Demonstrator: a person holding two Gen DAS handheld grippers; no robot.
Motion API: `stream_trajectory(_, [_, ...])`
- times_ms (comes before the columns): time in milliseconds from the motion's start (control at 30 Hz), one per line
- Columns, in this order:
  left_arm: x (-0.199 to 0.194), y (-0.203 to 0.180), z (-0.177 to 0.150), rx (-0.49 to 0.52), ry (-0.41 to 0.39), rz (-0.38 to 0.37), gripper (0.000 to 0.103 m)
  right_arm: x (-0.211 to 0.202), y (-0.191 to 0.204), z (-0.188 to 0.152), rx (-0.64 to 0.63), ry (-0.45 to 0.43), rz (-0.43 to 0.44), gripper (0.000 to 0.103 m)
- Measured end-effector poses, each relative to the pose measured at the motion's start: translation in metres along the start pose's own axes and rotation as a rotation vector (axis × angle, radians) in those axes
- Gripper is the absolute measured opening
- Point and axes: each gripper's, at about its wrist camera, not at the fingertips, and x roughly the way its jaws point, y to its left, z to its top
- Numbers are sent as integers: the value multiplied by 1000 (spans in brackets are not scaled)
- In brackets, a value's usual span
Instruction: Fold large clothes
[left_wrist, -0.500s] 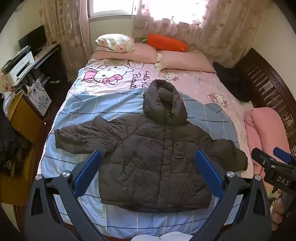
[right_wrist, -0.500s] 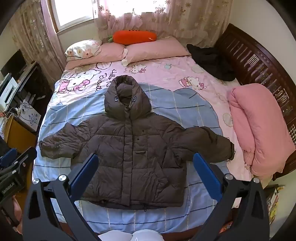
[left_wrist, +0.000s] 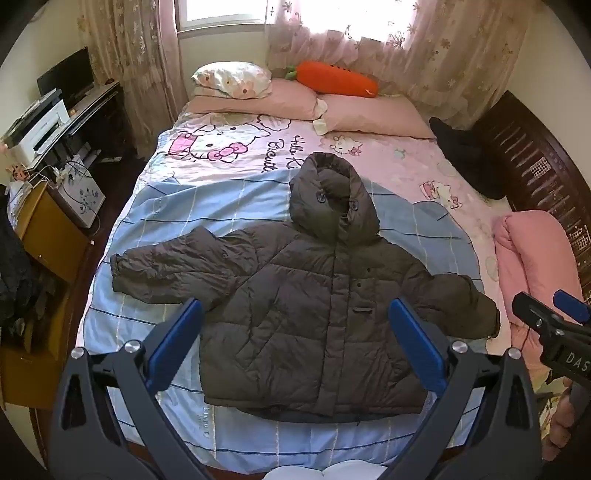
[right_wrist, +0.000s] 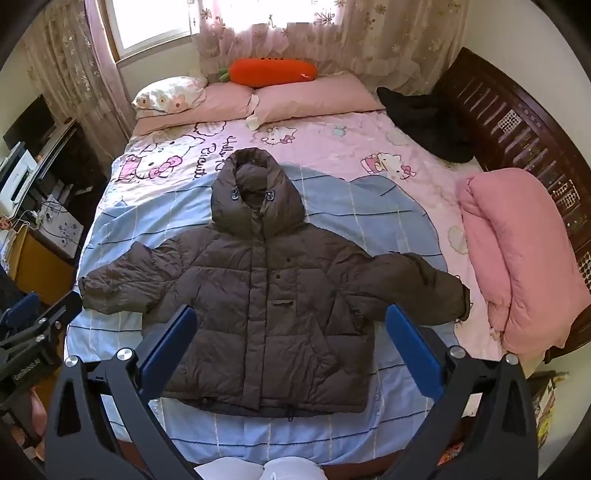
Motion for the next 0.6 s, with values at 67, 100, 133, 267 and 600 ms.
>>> stream_trajectory(67, [1,0,0,-3,3,-6,101,0,-1,2,-3,5,-6,102])
stream_trajectory(100, [1,0,1,-3,3,-6,101,0,-2,3,-3,7,-10,102])
stream_trajectory(133, [1,-1,1,-2,2,-6,101,0,-3,4,-2,9,-8,102])
stream_trajectory(267, [1,-1,0,4,2,-5,101,0,-3,5,3,2,4,102])
stream_trajectory(600, [8,-2,-2,6,15,-8,101,1,-5,5,-2,-2,0,102])
